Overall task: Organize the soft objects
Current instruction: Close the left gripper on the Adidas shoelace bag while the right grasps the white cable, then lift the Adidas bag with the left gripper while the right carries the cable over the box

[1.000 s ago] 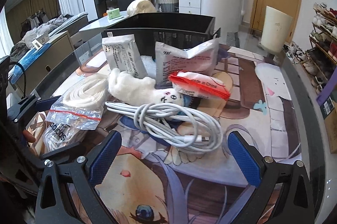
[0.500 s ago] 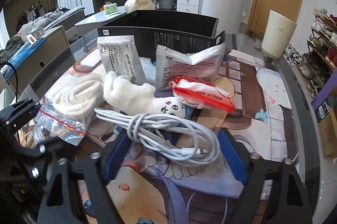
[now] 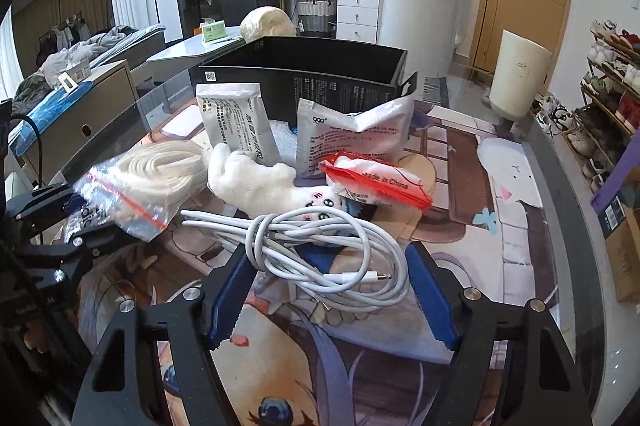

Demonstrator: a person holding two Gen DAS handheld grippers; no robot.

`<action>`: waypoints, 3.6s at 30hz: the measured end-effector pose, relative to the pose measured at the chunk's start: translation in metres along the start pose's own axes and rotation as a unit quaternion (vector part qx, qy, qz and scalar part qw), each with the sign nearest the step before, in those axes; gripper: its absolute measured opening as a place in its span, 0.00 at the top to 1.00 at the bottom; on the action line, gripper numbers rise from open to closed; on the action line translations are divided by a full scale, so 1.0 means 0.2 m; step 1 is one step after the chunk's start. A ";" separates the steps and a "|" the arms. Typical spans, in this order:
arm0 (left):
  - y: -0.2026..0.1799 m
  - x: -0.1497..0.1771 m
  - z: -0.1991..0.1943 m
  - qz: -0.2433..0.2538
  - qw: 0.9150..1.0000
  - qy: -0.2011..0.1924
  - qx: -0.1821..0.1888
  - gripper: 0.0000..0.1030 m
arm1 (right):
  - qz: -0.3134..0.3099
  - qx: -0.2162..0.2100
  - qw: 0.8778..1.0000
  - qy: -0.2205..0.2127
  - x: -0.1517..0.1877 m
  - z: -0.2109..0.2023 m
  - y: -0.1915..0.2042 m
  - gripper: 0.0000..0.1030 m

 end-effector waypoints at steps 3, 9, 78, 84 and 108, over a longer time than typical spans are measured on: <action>-0.02 -0.02 -0.03 0.004 1.000 -0.011 0.005 0.57 | 0.006 0.002 1.000 -0.009 0.01 -0.03 -0.01 0.26; -0.03 -0.06 -0.10 0.002 1.000 -0.028 0.007 0.57 | 0.019 0.004 0.999 -0.042 0.01 -0.14 -0.05 0.26; 0.17 -0.71 0.17 0.009 0.995 -0.078 -0.069 0.57 | -0.006 0.071 0.990 -0.120 -0.67 -0.06 -0.19 0.25; 0.18 -0.74 0.26 0.005 0.996 -0.061 -0.062 0.57 | -0.020 0.073 0.991 -0.108 -0.71 0.03 -0.19 0.25; 0.18 -0.77 0.43 0.000 0.999 -0.043 -0.031 0.57 | -0.121 0.071 0.988 -0.062 -0.78 0.33 -0.11 0.25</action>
Point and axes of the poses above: each gripper's, at about its wrist camera, not at the fingertips, and z roughly the way its jaws point, y to its left, x to its underside, the point moved 7 cm from there along z, roughly the way its jaws point, and after that the axes turned 3 degrees about x, right-handed, at the moved point
